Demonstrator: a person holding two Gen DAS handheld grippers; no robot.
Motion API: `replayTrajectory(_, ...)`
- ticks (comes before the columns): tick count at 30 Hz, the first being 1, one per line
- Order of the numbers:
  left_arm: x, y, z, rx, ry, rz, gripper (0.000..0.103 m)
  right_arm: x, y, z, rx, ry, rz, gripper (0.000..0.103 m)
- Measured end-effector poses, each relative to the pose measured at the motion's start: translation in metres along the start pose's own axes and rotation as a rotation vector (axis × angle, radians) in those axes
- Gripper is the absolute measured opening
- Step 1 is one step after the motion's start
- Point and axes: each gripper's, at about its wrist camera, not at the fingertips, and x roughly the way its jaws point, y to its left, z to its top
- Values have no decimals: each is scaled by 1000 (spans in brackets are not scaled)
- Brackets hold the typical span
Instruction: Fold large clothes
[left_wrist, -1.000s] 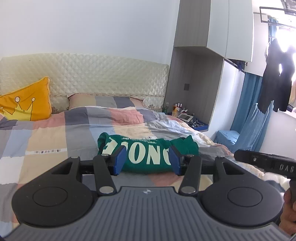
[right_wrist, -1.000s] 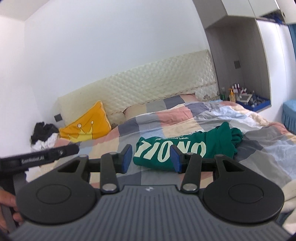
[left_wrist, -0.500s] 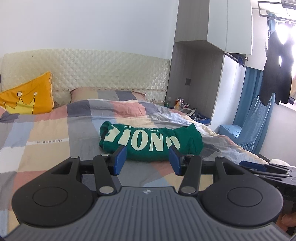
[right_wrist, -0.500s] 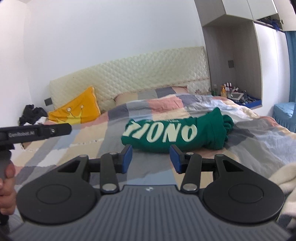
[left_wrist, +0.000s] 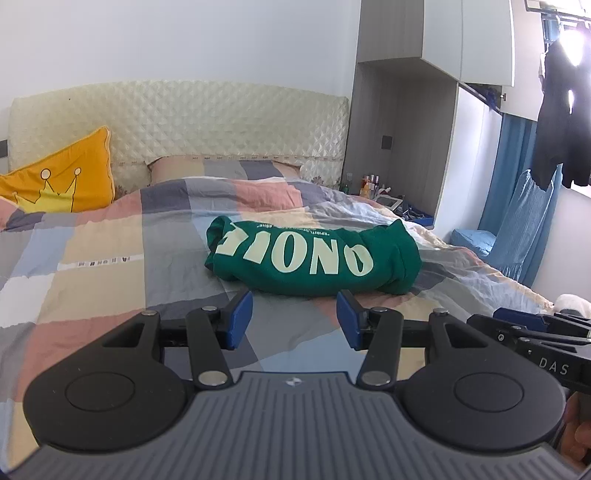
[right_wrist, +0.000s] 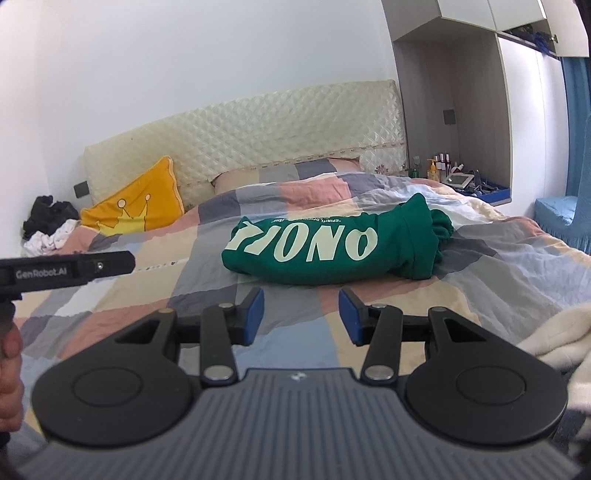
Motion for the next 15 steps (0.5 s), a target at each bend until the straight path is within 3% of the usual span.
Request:
replayTrajectory(9,4,3,-3,-4,9,3,57,-3,-1,-1,4,-1,-11,49)
replayTrajectory(15,3,3,-4,-12,5,-4,63,-5,-1,-1,6,-1,-20,49)
